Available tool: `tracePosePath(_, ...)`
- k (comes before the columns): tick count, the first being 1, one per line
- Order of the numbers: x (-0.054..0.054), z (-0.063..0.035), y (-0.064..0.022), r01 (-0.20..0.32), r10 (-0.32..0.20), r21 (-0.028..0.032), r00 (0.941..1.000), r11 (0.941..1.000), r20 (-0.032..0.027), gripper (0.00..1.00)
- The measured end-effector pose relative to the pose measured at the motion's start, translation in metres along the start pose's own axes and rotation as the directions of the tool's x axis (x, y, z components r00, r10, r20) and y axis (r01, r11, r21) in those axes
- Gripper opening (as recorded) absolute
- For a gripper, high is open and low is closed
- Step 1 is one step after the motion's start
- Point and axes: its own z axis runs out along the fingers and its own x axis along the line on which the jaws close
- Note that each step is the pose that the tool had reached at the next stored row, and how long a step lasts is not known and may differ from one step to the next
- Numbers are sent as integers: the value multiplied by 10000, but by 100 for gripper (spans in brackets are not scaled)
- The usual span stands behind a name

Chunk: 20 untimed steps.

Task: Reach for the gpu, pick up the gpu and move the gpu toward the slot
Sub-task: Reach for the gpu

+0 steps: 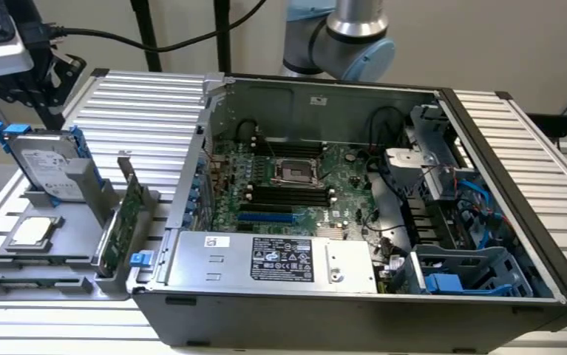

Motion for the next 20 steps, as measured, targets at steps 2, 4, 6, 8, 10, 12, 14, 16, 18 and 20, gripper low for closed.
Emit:
tracePosePath(2,-53,-1,-54,2,-2,0,10000,10000,-1,11)
tracePosePath(4,-104,1,-112,0,0,0,10000,10000,0,11)
tracePosePath(6,-141,8,-172,1,-1,0,10000,10000,-1,11)
tracePosePath(8,-168,24,-239,1,-1,1,10000,10000,0,11)
tracePosePath(10,-194,42,-302,0,0,0,10000,10000,1,11)
tracePosePath(12,-221,60,-361,1,-1,1,10000,10000,-1,11)
tracePosePath(14,-255,84,-408,0,0,-1,10000,10000,4,11)
tracePosePath(16,-316,115,-437,0,0,2,10000,10000,7,11)
tracePosePath(18,-389,150,-456,2,-2,4,10000,10000,11,11)
tracePosePath(20,-448,183,-473,1,-1,6,10000,10000,15,11)
